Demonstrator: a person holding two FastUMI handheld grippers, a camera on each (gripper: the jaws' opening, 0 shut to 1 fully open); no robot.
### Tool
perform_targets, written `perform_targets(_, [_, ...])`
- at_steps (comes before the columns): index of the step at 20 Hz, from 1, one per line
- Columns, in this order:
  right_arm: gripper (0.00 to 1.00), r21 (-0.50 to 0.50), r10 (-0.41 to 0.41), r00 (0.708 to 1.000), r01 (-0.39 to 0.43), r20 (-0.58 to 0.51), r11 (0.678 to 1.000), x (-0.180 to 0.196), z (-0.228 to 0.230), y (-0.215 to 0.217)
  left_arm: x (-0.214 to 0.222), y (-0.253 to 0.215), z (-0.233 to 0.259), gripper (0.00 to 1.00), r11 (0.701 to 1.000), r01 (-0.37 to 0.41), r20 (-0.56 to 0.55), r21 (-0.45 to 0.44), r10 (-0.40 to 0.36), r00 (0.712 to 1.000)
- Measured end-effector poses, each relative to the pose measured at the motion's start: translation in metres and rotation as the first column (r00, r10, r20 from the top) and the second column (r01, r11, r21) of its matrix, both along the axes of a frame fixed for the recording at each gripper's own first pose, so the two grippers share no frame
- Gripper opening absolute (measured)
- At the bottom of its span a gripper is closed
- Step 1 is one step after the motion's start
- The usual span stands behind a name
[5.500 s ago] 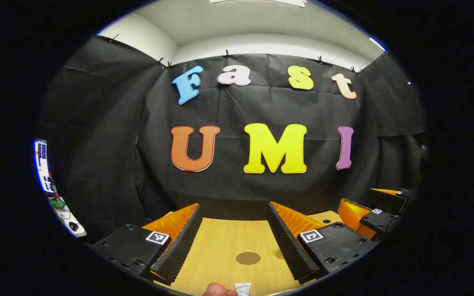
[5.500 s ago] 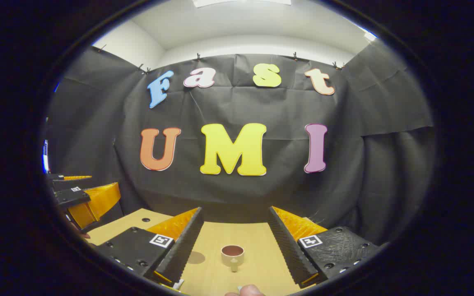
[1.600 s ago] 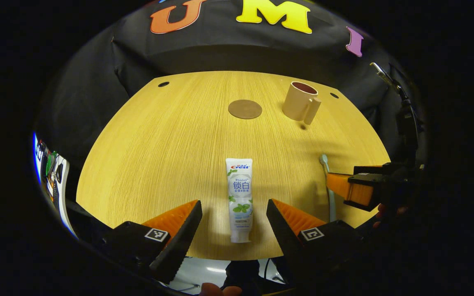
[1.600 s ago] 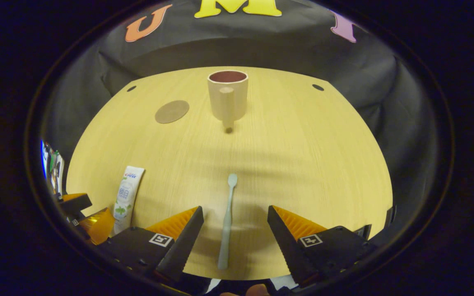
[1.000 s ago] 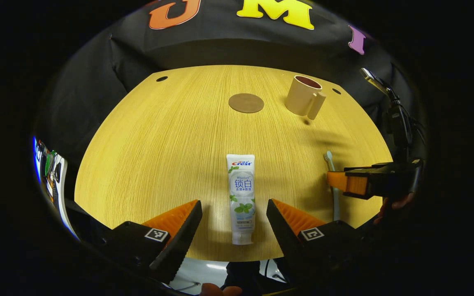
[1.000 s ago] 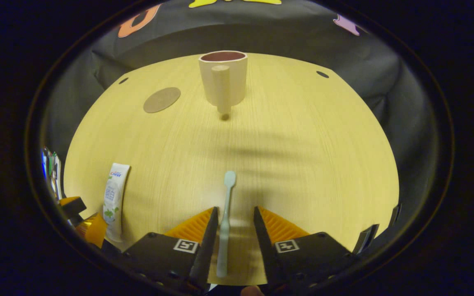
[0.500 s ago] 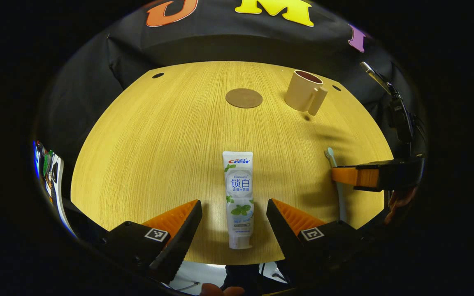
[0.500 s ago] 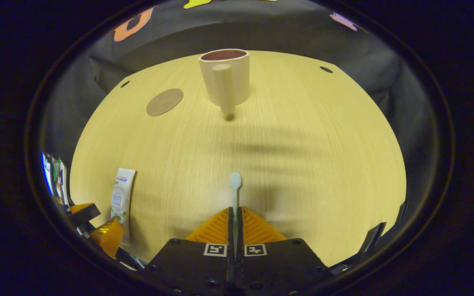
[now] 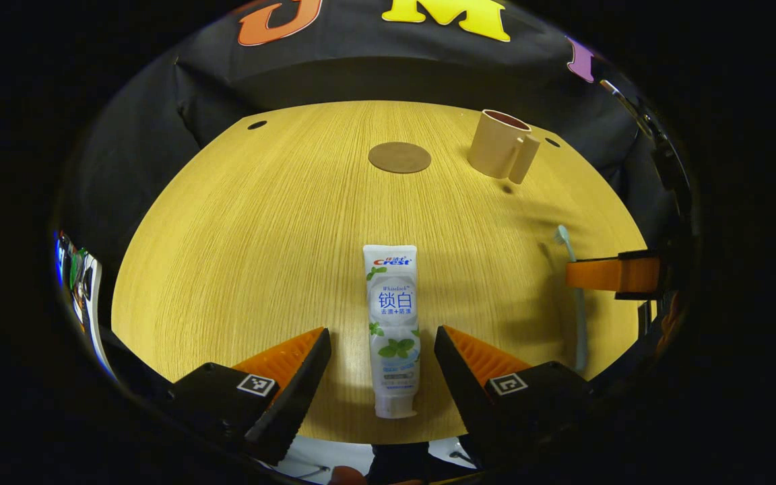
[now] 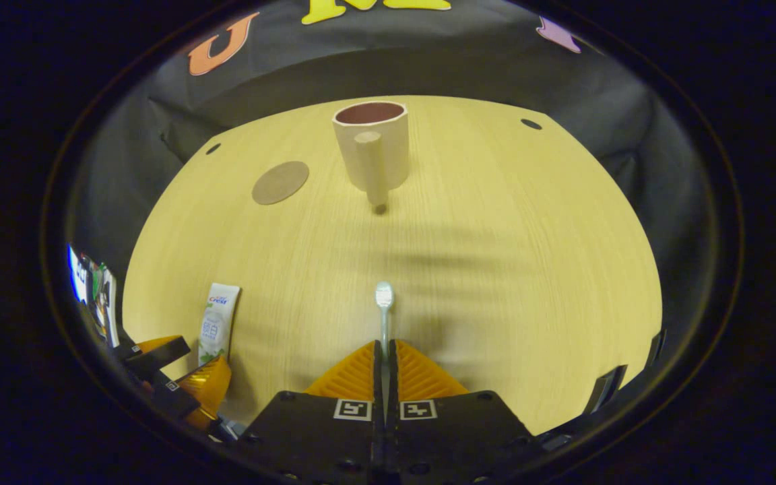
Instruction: Put the toothbrush and toothpaste on the desktop into the cup, then pick up the cup and place it on the coaster on the desktop.
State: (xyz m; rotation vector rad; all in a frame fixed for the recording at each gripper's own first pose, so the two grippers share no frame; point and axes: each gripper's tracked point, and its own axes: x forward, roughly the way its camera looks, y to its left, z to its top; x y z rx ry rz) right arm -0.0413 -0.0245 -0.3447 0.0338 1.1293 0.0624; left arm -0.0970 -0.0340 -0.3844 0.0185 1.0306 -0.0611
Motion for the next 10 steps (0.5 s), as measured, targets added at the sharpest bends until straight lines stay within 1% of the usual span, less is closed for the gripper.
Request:
perform_targets(5, [0.01, -0.002, -0.004, 1.000, 0.004, 0.021, 1.000, -0.001, 0.010, -0.004, 0.008, -0.011, -0.011, 0.84, 1.000, -0.004, -0.013, -0.015, 0.004, 1.000])
perform_targets(6, [0.01, -0.002, -0.005, 1.000, 0.005, 0.022, 1.000, -0.002, 0.011, -0.005, 0.011, -0.013, -0.011, 0.83, 1.000, -0.003, -0.013, -0.009, 0.003, 1.000])
perform_targets(10, [0.01, -0.004, -0.008, 1.000, 0.008, 0.030, 1.000, -0.002, 0.016, -0.008, 0.027, -0.024, -0.008, 0.75, 1.000, -0.002, -0.005, -0.003, 0.002, 1.000])
